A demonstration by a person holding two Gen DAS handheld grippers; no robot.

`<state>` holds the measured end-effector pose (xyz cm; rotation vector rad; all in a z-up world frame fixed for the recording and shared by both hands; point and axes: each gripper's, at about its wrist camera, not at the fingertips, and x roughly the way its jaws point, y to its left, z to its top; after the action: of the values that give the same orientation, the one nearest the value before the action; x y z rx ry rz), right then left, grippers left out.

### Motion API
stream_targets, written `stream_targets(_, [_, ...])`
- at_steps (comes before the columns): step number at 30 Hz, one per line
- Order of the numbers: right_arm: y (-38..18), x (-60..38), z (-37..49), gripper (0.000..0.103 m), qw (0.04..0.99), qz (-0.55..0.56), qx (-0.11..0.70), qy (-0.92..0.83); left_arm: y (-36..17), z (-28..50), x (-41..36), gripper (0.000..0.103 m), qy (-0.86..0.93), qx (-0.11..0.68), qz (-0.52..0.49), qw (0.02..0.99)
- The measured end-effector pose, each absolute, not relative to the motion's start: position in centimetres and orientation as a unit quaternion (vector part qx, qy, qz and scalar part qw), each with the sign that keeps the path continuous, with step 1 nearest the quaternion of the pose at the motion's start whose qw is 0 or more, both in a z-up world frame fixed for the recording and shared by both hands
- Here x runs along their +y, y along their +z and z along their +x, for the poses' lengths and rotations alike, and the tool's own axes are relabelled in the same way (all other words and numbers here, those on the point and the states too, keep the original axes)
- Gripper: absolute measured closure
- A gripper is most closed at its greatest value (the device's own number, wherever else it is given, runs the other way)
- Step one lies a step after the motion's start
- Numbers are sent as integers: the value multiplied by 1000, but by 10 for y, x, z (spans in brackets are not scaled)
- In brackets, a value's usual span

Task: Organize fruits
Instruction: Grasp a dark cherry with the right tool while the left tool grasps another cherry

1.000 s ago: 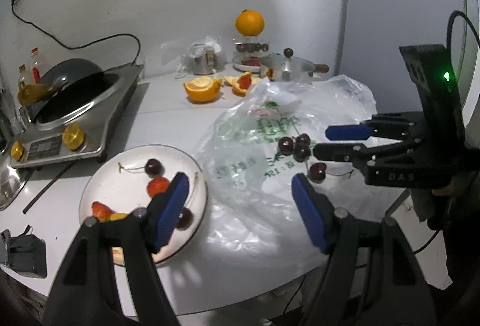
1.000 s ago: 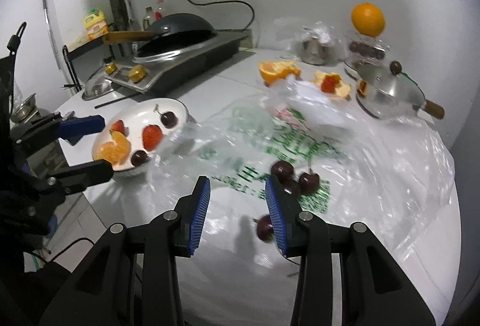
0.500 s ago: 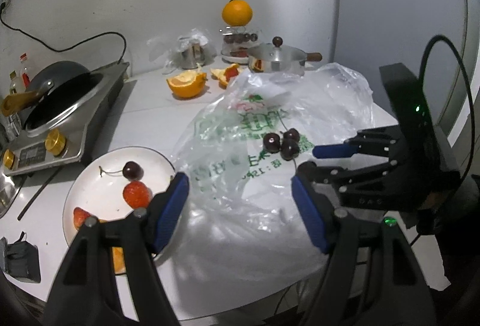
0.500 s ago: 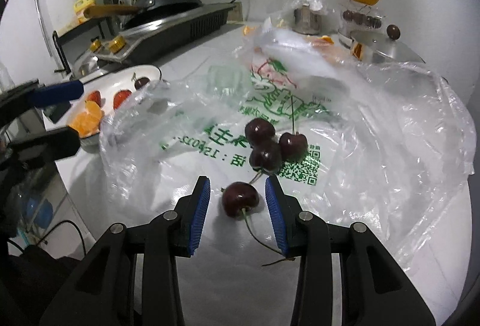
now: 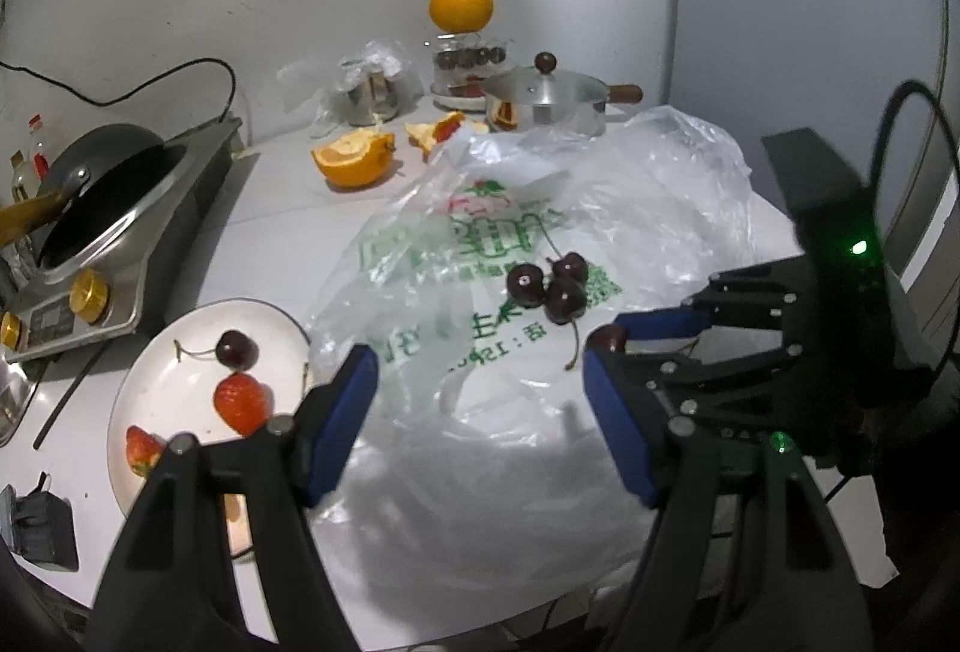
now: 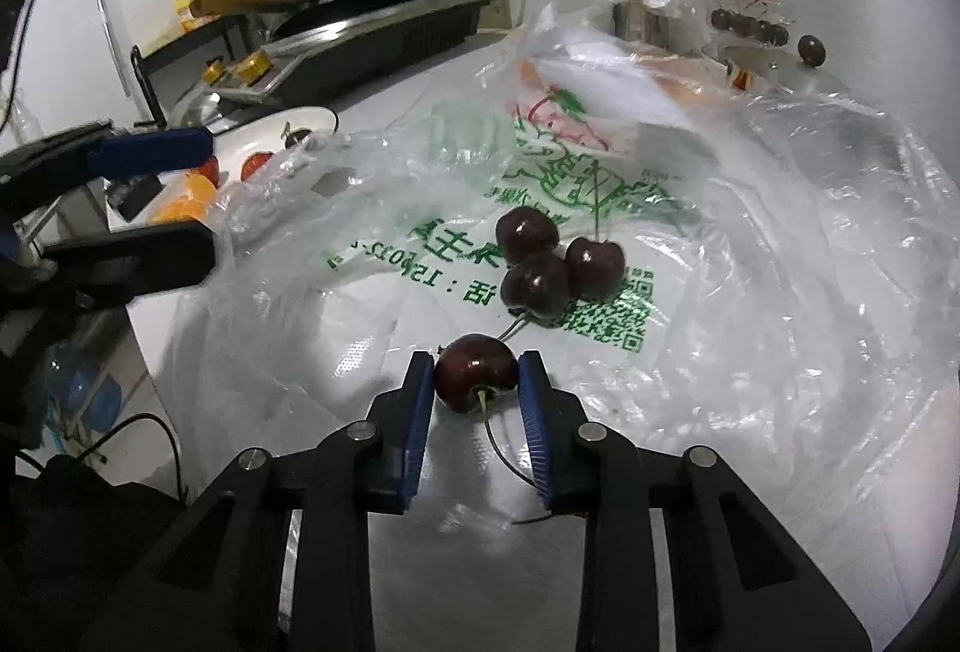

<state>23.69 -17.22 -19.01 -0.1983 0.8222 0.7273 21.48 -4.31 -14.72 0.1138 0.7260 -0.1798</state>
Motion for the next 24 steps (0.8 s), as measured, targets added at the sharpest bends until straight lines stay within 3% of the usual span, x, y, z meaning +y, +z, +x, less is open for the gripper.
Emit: stream_targets(24, [-162, -238, 267, 72, 871, -46, 351, 340, -174, 273, -102, 31, -101, 391, 61, 913])
